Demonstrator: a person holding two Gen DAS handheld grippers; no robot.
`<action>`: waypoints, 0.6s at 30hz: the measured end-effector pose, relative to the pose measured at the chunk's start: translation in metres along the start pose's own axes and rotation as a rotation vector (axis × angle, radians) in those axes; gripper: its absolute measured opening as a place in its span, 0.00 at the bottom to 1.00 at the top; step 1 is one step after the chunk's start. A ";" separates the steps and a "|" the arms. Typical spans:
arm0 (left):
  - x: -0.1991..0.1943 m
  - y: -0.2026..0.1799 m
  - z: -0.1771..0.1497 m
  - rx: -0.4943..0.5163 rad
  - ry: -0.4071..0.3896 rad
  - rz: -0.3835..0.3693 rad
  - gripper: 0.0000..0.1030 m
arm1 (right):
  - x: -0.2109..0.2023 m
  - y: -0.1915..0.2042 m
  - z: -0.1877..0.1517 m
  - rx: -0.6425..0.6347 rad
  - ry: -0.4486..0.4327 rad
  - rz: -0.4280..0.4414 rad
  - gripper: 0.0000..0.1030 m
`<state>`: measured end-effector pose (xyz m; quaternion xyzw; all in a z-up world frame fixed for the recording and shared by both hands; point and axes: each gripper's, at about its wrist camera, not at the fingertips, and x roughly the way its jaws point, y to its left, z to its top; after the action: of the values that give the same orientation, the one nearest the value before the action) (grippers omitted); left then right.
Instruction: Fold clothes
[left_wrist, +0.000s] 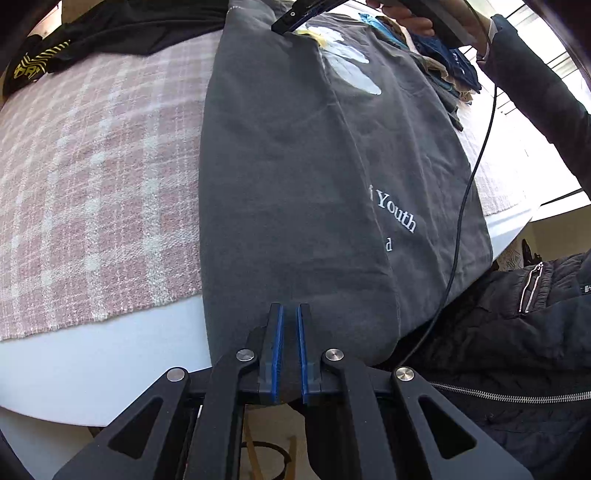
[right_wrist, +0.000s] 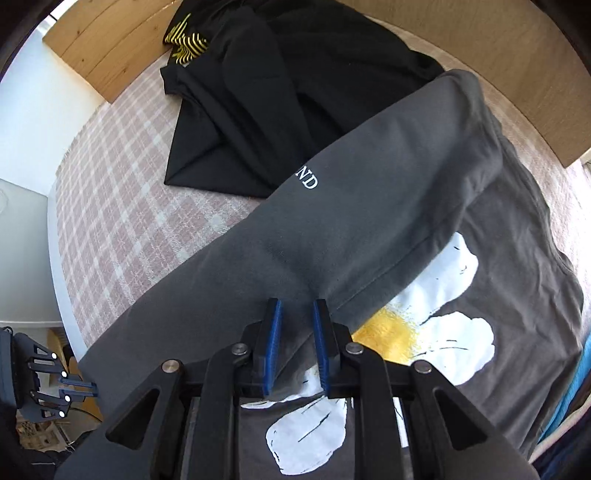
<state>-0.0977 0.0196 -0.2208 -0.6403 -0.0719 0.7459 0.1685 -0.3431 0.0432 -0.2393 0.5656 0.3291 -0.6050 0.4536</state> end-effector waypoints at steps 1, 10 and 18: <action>-0.001 0.002 0.000 -0.013 -0.003 -0.011 0.06 | 0.001 0.002 0.000 -0.013 0.007 -0.008 0.18; -0.037 -0.030 -0.009 -0.041 -0.094 0.039 0.08 | -0.148 -0.092 -0.083 0.190 -0.245 -0.062 0.34; -0.019 -0.088 0.018 0.095 -0.076 -0.007 0.11 | -0.135 -0.166 -0.255 0.527 -0.138 -0.157 0.41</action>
<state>-0.0986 0.0970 -0.1714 -0.6025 -0.0451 0.7717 0.1985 -0.4041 0.3611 -0.1622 0.5942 0.1718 -0.7402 0.2638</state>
